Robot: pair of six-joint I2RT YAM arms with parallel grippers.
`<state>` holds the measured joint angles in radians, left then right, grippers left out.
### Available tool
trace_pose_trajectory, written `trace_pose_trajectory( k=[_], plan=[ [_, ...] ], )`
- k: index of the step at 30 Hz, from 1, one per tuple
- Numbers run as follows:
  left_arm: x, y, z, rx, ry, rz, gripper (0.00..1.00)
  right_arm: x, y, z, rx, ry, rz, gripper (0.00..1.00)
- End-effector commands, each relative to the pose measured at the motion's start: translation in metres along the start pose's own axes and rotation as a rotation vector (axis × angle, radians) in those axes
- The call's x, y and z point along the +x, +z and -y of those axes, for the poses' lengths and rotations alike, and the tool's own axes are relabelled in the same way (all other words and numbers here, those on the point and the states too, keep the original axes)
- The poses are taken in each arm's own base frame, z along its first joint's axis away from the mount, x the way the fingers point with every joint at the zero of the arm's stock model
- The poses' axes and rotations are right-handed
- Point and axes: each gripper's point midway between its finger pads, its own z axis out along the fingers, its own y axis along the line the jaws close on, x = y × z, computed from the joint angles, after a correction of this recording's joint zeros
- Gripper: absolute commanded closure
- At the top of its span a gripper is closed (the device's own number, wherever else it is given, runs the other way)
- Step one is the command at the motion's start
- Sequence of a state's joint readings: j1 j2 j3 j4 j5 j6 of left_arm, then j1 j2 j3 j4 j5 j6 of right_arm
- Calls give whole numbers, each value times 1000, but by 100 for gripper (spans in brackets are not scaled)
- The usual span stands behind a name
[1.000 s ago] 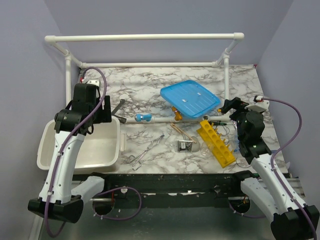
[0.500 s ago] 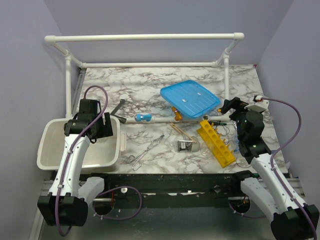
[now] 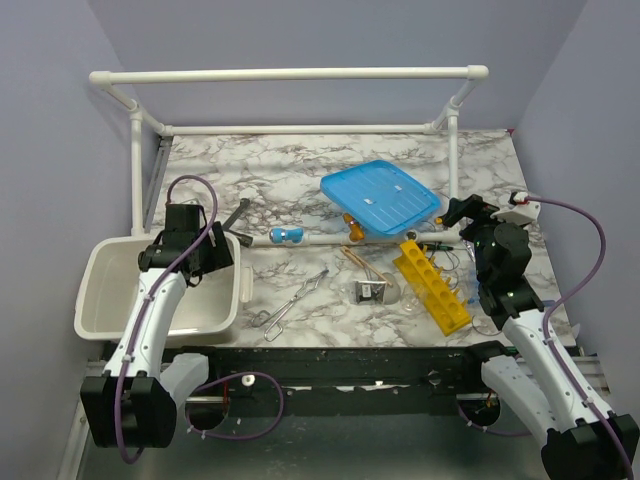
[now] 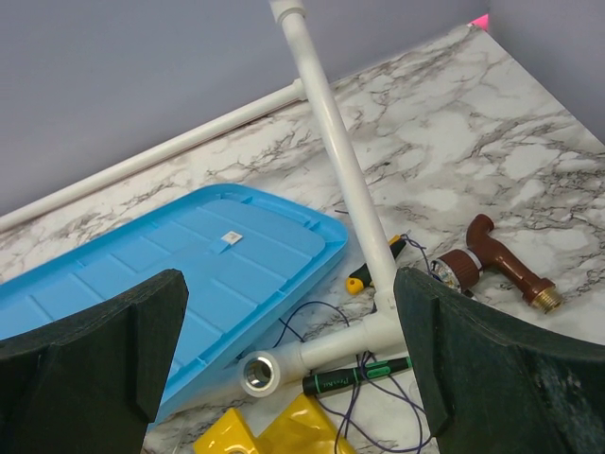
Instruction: Organize the chemistry lab equipment
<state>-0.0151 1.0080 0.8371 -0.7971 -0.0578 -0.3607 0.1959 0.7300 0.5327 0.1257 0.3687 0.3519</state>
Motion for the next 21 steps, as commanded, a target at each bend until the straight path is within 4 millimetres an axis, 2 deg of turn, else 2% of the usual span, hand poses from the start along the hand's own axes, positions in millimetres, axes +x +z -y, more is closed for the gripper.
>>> trace_pose_trajectory(
  k=[1, 8, 12, 14, 15, 21],
  plan=[
    [-35, 6, 26, 111, -51, 133, 66, -11, 0, -7, -24, 26, 19, 0],
    [-41, 17, 65, 194, 29, 148, 66, -11, -1, -6, -19, 21, 20, 0],
    [-38, 17, 77, 224, 43, 154, 66, -13, -1, -5, -13, 18, 24, 0],
    [-36, 18, 73, 202, 35, 150, 66, -13, -2, -1, -10, -51, 23, 0],
    [-34, 19, 69, 179, 31, 148, 66, -13, -2, -4, -12, 14, 24, 0],
    [-20, 18, 42, 85, -73, 188, 65, -15, -3, -4, -13, 18, 27, 0]
  ],
)
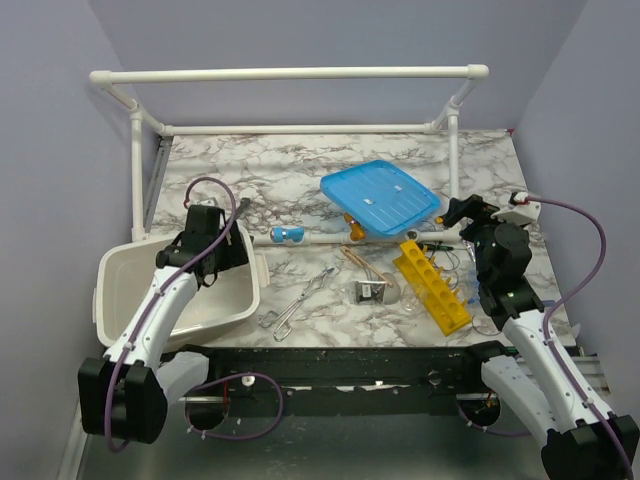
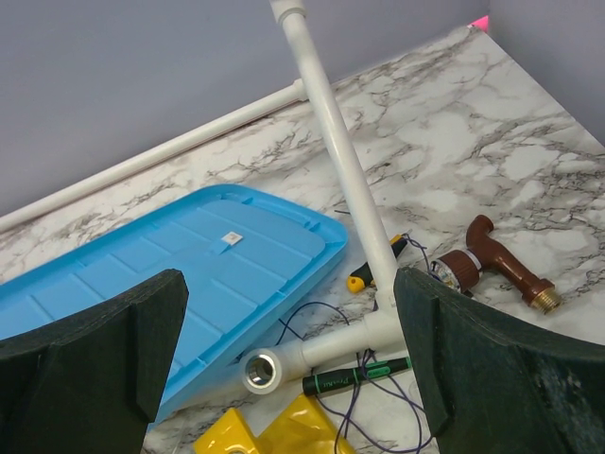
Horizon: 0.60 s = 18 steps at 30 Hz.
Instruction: Organize the chemistry lab equipment
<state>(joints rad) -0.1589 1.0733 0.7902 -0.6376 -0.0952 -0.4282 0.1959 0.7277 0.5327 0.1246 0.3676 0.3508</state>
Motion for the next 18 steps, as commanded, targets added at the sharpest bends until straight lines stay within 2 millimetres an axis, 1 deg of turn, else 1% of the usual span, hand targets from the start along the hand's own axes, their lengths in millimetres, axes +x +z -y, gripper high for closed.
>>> trace_pose_trajectory(
  k=[1, 5, 11, 18],
  plan=[
    [-17, -4, 1, 16, -128, 165, 65, -14, -2, -4, -12, 18, 25, 0],
    [-3, -3, -7, 5, -184, 167, 65, -12, -2, -5, -18, 20, 21, 0],
    [12, 6, -22, -21, -257, 179, 65, -13, -2, -6, -20, 22, 22, 0],
    [16, 19, -18, -19, -251, 132, 62, -13, -3, -6, -22, 21, 21, 0]
  ],
)
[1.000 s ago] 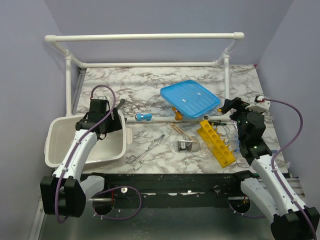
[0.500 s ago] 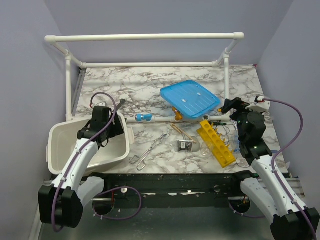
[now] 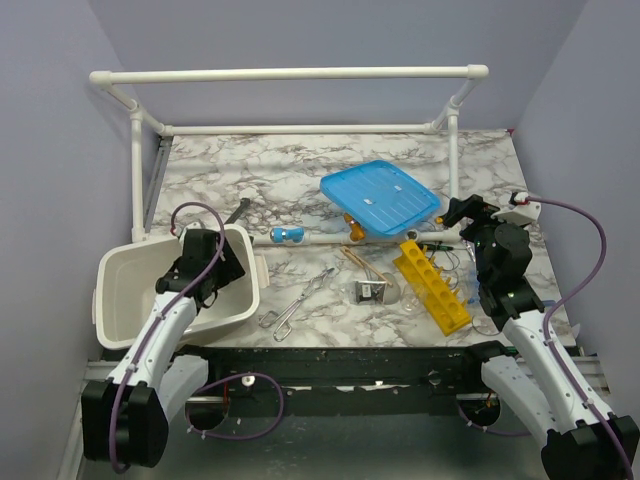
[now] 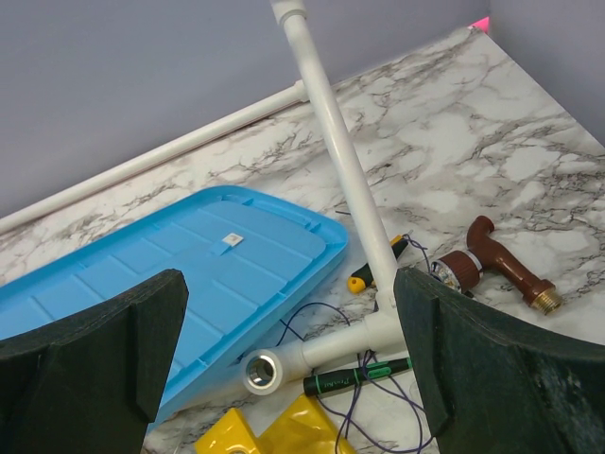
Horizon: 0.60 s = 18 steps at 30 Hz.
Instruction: Organize the chemistry lab equipment
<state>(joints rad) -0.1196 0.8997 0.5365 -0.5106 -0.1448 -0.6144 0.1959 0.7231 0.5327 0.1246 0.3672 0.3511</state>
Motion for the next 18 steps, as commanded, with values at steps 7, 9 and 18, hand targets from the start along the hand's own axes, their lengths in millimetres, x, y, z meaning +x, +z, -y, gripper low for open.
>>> trace_pose_trajectory(
  k=[7, 9, 18],
  plan=[
    [-3, 18, 8, 9, -52, -1, 59, -13, -3, -5, -19, 20, 21, 0],
    [-1, 19, 8, 7, -53, -11, 58, -12, -3, -5, -18, 20, 19, 0],
    [6, 18, 4, 5, -59, -19, 48, -10, -2, -5, -18, 18, 10, 0]
  ],
)
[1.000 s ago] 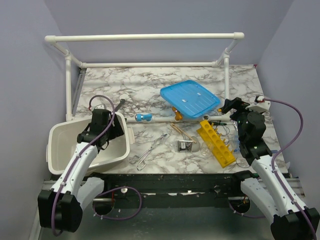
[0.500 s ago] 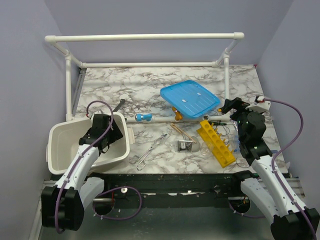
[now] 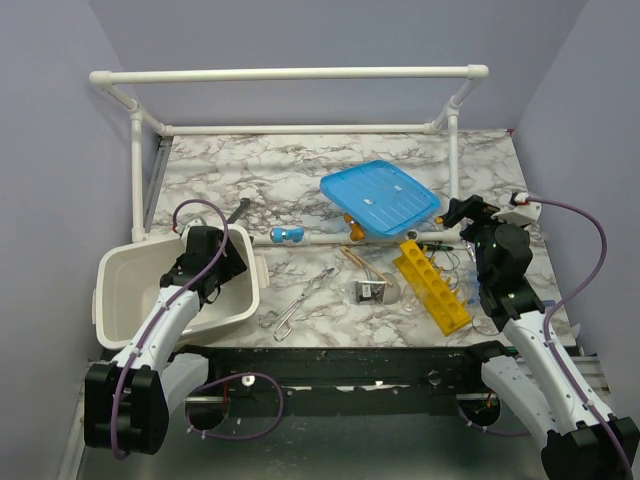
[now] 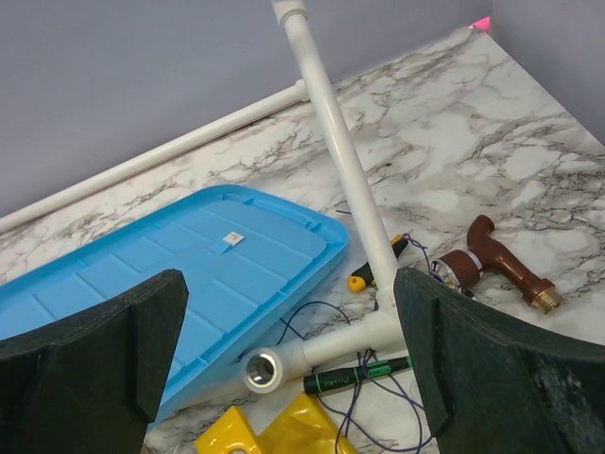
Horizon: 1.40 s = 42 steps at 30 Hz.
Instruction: Organize the chemistry lab equipment
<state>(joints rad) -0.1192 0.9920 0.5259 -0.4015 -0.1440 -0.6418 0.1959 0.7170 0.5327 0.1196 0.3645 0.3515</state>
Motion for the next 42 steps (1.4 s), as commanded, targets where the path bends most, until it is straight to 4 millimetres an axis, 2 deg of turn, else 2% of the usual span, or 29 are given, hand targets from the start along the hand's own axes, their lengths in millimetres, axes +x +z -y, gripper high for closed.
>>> trace_pose_trajectory(
  k=[1, 23, 27, 29, 32, 36, 42],
  plan=[
    [10, -1, -3, 0, -30, -24, 46, -9, 0, -5, -15, 17, 9, 0],
    [5, -4, -3, -3, -29, -12, 14, -8, 1, -6, -18, 14, 4, 0],
    [4, -4, -3, -2, -28, -7, 11, -8, 1, -6, -18, 14, 4, 0],
    [3, -5, -2, -1, -27, -5, 5, -8, 1, -6, -20, 15, 3, 0],
    [2, -7, -3, -4, -25, 1, 4, -8, 1, -7, -21, 14, 3, 0],
    [-7, -15, -4, -8, -24, 38, 4, -8, 1, -6, -20, 13, 4, 0],
    [-27, -39, 1, 17, -26, 111, 2, -8, 1, -7, -23, 12, 3, 0]
  ],
)
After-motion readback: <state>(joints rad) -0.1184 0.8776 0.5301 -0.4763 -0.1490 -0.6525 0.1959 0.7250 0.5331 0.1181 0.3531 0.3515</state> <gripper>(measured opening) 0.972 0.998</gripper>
